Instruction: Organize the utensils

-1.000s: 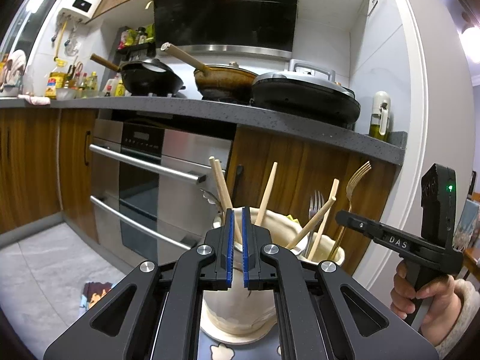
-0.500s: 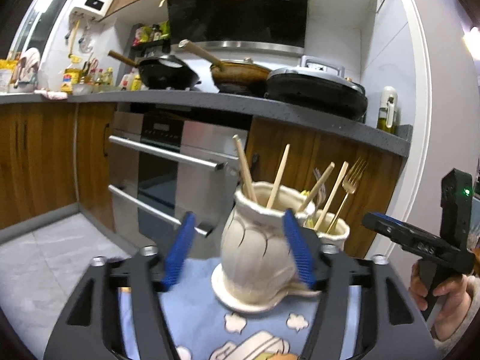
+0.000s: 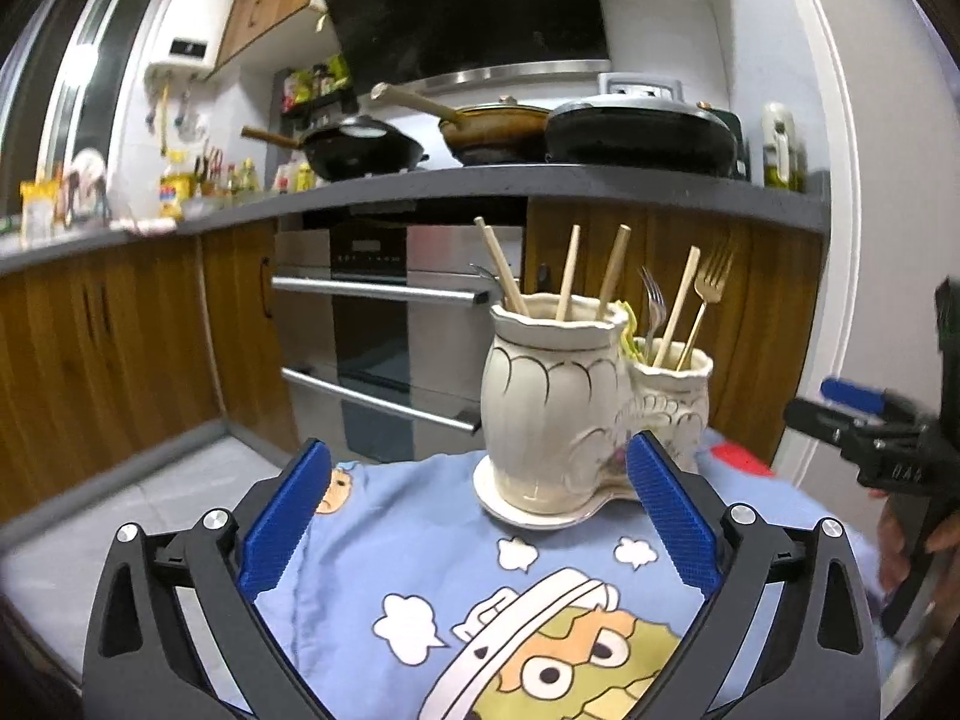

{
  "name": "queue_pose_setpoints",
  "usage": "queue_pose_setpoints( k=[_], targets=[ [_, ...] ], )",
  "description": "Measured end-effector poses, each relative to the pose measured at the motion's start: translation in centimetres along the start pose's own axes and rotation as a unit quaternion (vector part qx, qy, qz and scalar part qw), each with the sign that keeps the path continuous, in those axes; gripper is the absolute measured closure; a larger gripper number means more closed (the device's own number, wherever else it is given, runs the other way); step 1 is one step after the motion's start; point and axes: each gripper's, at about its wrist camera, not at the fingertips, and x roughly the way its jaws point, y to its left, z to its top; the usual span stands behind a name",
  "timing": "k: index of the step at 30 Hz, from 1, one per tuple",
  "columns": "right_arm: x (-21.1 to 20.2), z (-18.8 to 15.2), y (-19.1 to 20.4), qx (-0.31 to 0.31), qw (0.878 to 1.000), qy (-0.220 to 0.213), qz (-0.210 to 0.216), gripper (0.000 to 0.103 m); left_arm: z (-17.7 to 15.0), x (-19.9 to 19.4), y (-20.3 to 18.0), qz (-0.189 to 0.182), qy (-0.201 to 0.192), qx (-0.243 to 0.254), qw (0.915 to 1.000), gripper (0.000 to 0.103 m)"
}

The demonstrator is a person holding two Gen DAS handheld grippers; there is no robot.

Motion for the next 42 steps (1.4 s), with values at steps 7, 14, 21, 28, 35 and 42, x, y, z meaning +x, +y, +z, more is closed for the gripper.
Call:
queue_pose_setpoints(
  k=[7,14,21,28,35,42],
  targets=[
    [-0.8,-0.2,2.0,-0.055,0.997,-0.045,-0.016,0.005,-0.6,-0.3,-1.2,0.012,-0.017,0.013,0.9997,0.005],
    [-0.4,0.0,2.0,-0.05,0.998,-0.04,-0.015,0.005,-0.5,-0.1,-1.7,-0.002,-0.015,0.019,0.9997,0.005],
    [-0.1,-0.1,2.2,-0.053,0.998,-0.032,-0.014,0.005,-0.6,0.1,-1.5,-0.009,-0.007,0.016,0.9998,0.005],
    [-0.1,-0.2,2.2,-0.053,0.998,-0.031,-0.013,0.005,-0.6,0.4,-1.5,-0.01,-0.001,0.015,0.9998,0.005],
    [-0.1,-0.2,2.2,-0.054,0.998,-0.032,-0.013,0.005,-0.6,0.4,-1.5,-0.01,-0.001,0.015,0.9998,0.005],
    [-0.2,-0.2,2.3,-0.054,0.998,-0.031,-0.013,0.005,-0.6,0.4,-1.5,-0.01,-0.001,0.016,0.9998,0.005]
  ],
)
